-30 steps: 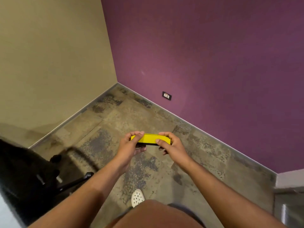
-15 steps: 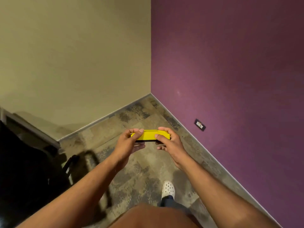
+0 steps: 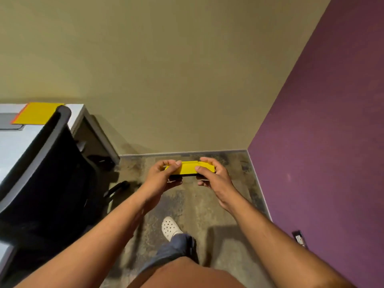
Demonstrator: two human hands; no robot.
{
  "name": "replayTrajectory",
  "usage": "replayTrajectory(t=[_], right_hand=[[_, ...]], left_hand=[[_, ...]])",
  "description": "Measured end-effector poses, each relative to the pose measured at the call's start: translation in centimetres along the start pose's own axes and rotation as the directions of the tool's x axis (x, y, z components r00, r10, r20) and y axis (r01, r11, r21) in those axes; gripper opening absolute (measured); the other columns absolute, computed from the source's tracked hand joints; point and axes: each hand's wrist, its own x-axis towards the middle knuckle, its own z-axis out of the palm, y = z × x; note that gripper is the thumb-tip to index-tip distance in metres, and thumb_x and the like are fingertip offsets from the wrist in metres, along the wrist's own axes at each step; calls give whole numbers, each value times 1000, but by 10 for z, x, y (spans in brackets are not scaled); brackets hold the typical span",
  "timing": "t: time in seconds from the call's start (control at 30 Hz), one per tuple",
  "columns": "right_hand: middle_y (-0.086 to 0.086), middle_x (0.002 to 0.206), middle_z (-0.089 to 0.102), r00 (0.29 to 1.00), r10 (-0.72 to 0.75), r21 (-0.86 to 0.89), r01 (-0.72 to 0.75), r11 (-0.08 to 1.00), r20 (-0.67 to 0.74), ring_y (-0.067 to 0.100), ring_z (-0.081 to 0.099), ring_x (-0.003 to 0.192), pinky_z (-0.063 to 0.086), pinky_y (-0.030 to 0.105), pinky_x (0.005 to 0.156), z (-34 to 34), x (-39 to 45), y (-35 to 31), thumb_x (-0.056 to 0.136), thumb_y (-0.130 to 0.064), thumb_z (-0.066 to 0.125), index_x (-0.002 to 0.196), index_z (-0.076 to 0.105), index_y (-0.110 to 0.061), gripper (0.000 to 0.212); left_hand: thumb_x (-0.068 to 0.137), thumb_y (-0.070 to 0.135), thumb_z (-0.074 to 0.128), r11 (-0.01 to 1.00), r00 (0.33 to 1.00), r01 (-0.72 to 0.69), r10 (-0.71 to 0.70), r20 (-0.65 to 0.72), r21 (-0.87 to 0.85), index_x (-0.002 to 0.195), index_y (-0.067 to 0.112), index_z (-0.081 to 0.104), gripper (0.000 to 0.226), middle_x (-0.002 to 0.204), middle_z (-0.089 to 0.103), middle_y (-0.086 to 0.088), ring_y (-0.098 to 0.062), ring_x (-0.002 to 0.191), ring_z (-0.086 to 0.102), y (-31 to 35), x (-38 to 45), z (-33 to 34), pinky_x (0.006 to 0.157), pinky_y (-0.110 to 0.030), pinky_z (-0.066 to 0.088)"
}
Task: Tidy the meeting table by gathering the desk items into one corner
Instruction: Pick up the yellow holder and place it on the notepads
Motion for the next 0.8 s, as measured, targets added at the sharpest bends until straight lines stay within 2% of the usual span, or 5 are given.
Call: replayTrajectory(t=[0.27,0.37,0.47,0.67,0.8], right_hand=[[4,104,68,995,50,-161,-34,986,92,11,69,75,58,32,69,56,141,-47,95,-11,75,128,64,-15,35],[3,99,68,993,38,-129,-24,991,110,6,69,69,59,27,64,90,191,-68,95,-8,73,123,64,-18,31],[6,100,68,987,76,-84,-64,994,143,15,69,73,59,32,68,134,230,-79,96,-7,72,119,64,-20,27],[13,112,68,929,176,-115,-146,983,326,24,70,85,60,35,72,213,300,-92,96,-9,71,120,64,-20,28],[10,115,64,859,219,-151,-166,974,462,25,63,100,53,32,64,266,350,-99,99,-14,68,118,66,-17,20]], left_hand=[[99,20,73,993,993,31,-43,-110,-110,112,8,67,18,107,64,-13,-26,94,67,58,127,-32,75,-31,66],[100,19,70,995,992,-8,-5,-129,-101,105,9,69,12,105,63,-15,-25,91,67,92,168,-48,74,-30,66],[102,16,67,996,978,-38,21,-210,-75,99,11,69,6,102,63,-15,-25,85,67,124,200,-75,71,-30,64],[100,15,69,991,894,-119,80,-441,-60,103,9,67,7,99,63,-14,-22,82,66,157,238,-130,71,-36,63],[97,16,74,988,810,-146,92,-579,-47,111,7,66,18,103,65,-12,-20,83,68,176,259,-166,78,-44,64]])
